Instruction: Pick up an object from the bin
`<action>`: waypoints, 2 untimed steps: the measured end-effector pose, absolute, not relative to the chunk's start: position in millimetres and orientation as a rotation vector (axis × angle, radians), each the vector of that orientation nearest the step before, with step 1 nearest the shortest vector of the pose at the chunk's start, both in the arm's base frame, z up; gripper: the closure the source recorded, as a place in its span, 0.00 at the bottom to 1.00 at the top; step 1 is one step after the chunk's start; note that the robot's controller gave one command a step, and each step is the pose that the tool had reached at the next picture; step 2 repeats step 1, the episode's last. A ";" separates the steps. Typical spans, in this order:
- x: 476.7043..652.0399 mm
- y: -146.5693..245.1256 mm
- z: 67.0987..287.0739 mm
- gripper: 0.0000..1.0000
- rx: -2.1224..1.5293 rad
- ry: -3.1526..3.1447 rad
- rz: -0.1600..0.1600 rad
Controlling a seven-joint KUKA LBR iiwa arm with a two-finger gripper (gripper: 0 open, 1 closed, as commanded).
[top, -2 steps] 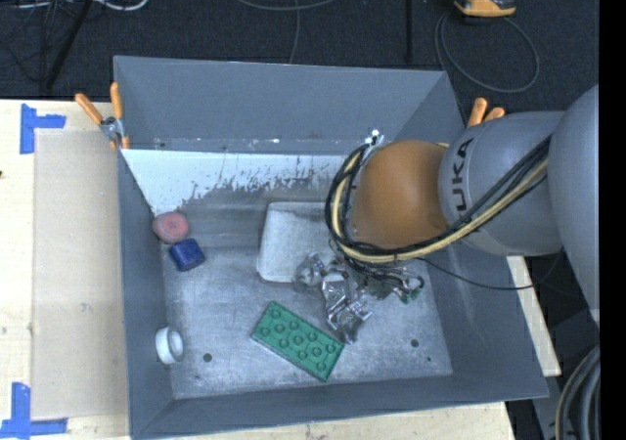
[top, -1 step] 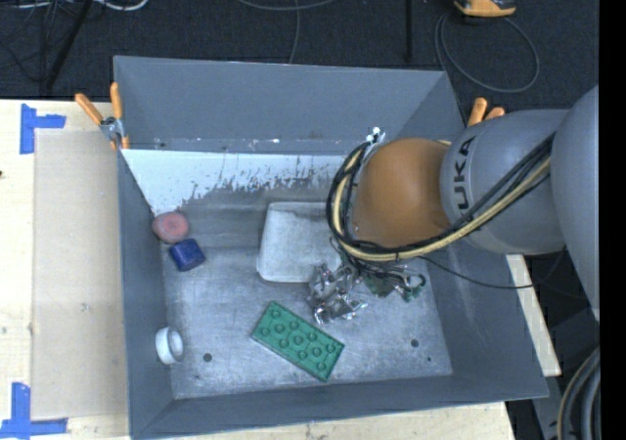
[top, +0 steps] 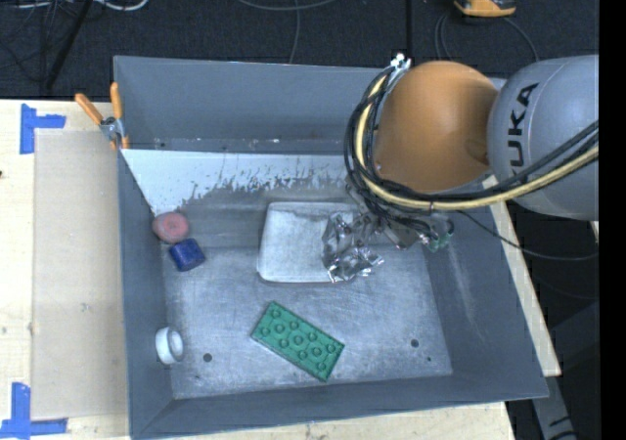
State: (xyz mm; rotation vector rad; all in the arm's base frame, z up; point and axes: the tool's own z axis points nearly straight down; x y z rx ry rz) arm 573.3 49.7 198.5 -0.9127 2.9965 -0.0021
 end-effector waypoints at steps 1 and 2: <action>579.3 51.9 283.1 1.00 -1.359 2.826 -0.001; 579.3 51.9 283.1 1.00 -1.359 2.826 -0.001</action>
Offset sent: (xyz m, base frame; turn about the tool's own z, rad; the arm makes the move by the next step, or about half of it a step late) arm 0.0047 0.0011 0.0833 -0.3072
